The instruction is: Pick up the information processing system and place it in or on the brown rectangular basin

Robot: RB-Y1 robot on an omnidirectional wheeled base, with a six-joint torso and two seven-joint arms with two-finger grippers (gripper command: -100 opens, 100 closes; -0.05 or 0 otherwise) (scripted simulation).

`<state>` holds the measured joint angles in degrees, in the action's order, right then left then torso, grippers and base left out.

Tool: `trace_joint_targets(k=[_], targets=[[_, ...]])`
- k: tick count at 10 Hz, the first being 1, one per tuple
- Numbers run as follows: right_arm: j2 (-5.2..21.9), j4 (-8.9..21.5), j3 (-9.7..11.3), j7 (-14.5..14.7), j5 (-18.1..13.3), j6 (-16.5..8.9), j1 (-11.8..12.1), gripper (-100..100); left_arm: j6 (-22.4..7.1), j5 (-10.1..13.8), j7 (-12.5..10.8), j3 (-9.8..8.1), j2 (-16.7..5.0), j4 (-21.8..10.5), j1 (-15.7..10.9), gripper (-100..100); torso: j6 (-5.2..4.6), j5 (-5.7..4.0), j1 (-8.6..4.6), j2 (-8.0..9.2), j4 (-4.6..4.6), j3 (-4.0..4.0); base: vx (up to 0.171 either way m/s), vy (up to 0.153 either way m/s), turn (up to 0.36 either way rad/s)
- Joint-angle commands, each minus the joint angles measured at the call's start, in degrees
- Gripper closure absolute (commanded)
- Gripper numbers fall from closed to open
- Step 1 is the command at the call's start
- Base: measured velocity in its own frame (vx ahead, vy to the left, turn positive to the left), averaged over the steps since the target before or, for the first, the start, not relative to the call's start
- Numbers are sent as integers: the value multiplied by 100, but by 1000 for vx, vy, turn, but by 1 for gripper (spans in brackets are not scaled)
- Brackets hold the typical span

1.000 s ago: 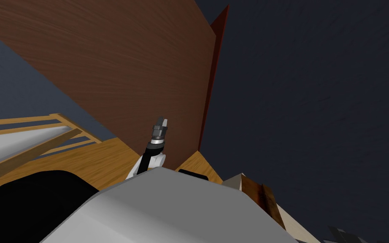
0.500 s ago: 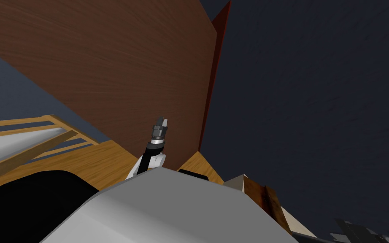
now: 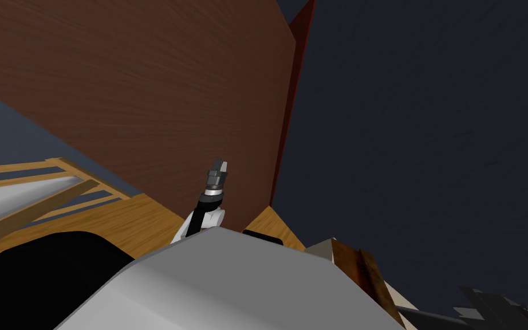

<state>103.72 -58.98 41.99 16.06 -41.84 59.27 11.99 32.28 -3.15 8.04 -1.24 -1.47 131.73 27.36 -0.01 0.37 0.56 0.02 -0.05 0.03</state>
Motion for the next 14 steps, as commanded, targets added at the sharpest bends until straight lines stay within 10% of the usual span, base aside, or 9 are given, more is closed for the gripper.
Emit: trace_joint_targets(k=[1, 14], targets=[[182, -110, 6, -10, 116, 42, 22, 100, 0, 0, 0, 0, 0, 0, 0, 0, 0, 0, 0, 0, 0, 0, 25, 34, -17], [1618, -474, -5, -246, 542, 1075, -458, 100, -1, -2, -1, 7, -1, -7, 10, 0, 4, 23, 56, -22, -4, -9, 27, 46, -28]])
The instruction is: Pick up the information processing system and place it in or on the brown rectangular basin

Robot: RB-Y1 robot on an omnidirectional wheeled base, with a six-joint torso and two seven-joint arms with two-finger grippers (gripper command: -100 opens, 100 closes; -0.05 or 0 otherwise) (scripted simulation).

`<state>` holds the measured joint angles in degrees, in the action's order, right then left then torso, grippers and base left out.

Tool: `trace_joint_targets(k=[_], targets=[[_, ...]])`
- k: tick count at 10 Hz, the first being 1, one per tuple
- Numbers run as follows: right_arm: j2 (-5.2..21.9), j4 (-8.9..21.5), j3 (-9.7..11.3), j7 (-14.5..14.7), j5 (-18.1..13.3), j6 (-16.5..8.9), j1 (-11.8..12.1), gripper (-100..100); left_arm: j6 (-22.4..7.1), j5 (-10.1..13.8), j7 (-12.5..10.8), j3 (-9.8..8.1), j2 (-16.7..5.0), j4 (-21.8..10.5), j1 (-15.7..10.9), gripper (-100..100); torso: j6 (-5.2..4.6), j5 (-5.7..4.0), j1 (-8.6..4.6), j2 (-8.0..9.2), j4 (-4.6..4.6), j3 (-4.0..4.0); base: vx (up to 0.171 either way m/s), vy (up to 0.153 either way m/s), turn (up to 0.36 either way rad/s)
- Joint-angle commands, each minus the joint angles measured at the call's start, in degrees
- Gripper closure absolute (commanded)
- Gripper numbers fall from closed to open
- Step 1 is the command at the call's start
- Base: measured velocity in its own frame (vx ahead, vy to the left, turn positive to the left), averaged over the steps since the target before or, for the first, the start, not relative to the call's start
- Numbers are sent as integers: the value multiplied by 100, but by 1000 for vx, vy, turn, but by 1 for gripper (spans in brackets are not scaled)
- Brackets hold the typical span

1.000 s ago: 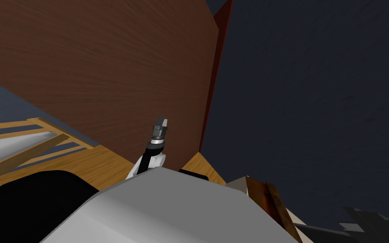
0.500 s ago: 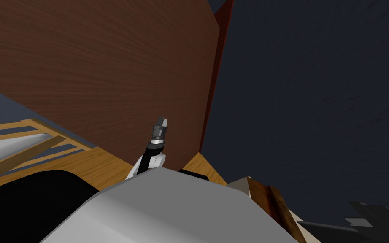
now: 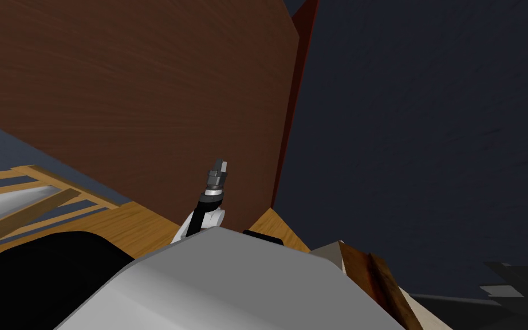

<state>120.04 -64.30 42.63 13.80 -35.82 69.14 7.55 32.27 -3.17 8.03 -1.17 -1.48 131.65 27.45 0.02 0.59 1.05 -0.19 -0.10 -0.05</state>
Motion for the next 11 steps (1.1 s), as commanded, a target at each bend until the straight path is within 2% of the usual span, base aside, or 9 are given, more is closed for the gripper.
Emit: trace_joint_targets(k=[1, 2, 3, 4, 8, 9, 10, 11], targets=[[125, 26, -73, -44, -14, 190, -63, 100, 0, 0, 0, 0, 0, 0, 0, 0, 0, 0, 0, 0, 0, 0, 33, 40, -32], [250, -3, -76, -67, 27, 280, -107, 100, 0, 0, 0, 0, 0, 0, 0, 0, 0, 0, -3, -1, 0, 0, 39, 54, -35], [147, 63, -118, -46, -29, 250, -69, 100, 0, 0, 0, 0, 0, 0, 0, 0, 1, 1, 2, -3, 0, -2, 18, 26, -5], [155, 67, -131, -58, -33, 281, -74, -100, 0, 0, 0, 0, 0, 0, 0, 0, 0, -4, -9, 2, 0, 1, 3, 6, 2], [155, 66, -131, -57, -32, 279, -74, -100, 0, 0, 0, 0, 0, 0, 0, 0, -1, -9, -26, 12, -3, 7, 0, 0, 0], [155, 66, -131, -57, -32, 279, -74, 0, 0, 0, 0, 0, 0, 0, 0, 0, -1, -9, -26, 12, -3, 7, 0, 0, 0], [358, 0, -143, -74, 61, 474, -160, -100, 0, 0, 0, 0, 0, 0, 0, 0, -1, -9, -26, 12, -3, 7, 5, -38, -68], [409, -17, -147, -79, 85, 522, -181, -100, 0, 0, 0, -1, -1, 0, 0, 0, -3, -9, -36, 12, -4, 7, 9, -64, -46]])
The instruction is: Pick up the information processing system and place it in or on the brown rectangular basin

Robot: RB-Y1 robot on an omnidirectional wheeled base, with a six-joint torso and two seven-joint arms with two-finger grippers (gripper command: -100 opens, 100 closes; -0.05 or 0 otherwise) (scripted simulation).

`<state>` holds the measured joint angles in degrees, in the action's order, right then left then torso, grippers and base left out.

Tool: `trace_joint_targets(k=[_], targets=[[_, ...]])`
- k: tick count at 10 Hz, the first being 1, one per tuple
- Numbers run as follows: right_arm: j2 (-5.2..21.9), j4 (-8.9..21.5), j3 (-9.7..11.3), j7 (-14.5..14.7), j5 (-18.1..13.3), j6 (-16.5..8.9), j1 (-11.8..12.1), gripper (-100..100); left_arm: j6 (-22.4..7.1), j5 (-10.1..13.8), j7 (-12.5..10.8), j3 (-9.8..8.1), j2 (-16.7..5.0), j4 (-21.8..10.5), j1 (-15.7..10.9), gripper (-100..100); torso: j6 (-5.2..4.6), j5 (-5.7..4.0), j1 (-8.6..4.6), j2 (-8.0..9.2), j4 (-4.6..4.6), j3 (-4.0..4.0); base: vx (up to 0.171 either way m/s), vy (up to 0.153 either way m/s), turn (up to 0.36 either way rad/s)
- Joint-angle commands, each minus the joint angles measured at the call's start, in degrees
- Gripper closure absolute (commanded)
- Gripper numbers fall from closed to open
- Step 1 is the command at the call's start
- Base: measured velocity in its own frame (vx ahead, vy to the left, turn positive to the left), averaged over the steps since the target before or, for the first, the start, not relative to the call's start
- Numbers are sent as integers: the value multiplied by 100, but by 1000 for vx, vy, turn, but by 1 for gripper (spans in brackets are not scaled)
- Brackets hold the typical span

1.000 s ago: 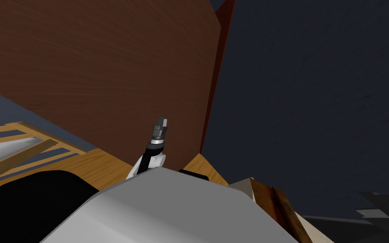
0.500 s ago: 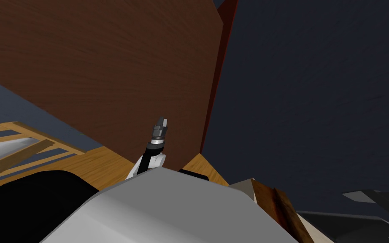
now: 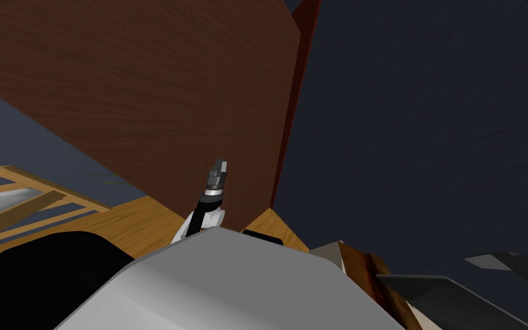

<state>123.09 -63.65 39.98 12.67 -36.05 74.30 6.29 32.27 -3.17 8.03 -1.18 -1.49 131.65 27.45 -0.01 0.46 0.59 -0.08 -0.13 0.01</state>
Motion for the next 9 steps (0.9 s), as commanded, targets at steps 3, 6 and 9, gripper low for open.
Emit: trace_joint_targets(k=[3, 6, 9], targets=[[353, -208, 233, 46, 267, 126, -187, -100, 0, 0, 0, 0, 0, 0, 0, 0, -1, -1, -9, 4, -1, 2, 1, -66, -31], [372, -220, 245, 50, 281, 143, -197, 0, 0, 0, 0, 1, 0, 0, 0, 0, 1, 2, 17, 2, 0, 1, 0, -2, 1], [372, -220, 245, 50, 281, 143, -197, 0, 0, 0, 0, 1, 1, 0, 0, 0, 1, 3, 20, 2, 0, 1, 0, 0, 0]])
